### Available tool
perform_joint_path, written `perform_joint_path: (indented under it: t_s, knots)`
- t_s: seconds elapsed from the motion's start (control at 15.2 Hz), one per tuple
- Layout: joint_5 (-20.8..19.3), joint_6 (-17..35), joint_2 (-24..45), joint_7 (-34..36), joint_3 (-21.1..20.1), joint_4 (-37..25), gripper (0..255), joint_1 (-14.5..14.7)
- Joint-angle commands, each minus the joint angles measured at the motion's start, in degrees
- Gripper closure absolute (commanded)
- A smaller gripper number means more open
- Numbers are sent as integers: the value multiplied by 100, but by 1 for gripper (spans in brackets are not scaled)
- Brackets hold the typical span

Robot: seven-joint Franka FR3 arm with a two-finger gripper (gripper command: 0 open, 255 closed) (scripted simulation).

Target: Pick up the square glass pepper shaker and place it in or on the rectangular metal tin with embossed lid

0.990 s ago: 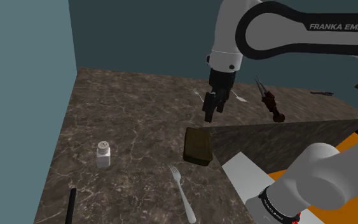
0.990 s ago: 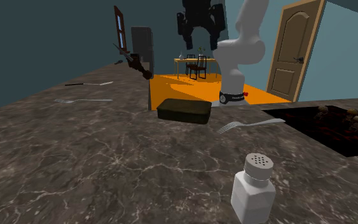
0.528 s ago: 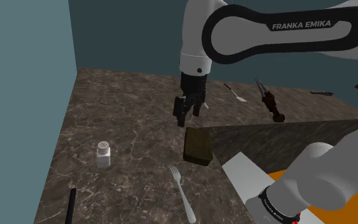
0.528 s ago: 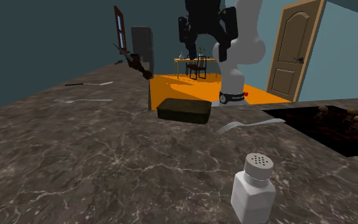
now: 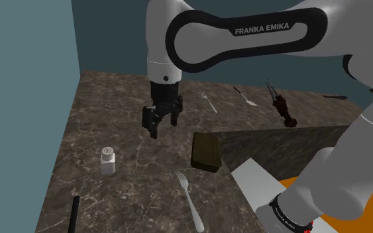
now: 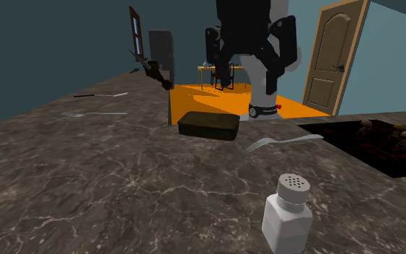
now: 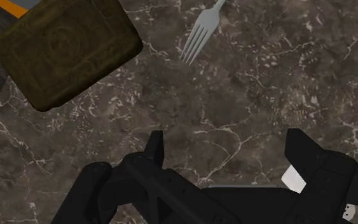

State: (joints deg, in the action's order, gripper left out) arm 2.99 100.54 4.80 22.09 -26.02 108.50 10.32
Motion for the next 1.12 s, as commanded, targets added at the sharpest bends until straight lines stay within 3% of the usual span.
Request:
perform_joint_path:
  t_s: [0.0, 0.4, 0.79, 1.06]
  knots:
    - [-174, 15, 469, 237, -75, -422, 0, 129]
    - [-741, -211, 1932, 832, -129, -2002, 0, 699]
    - [-1212, -792, 3455, 1159, -6, -4066, 0, 1460]
    - [-1201, -445, 3392, 1171, -4, -3650, 0, 1405]
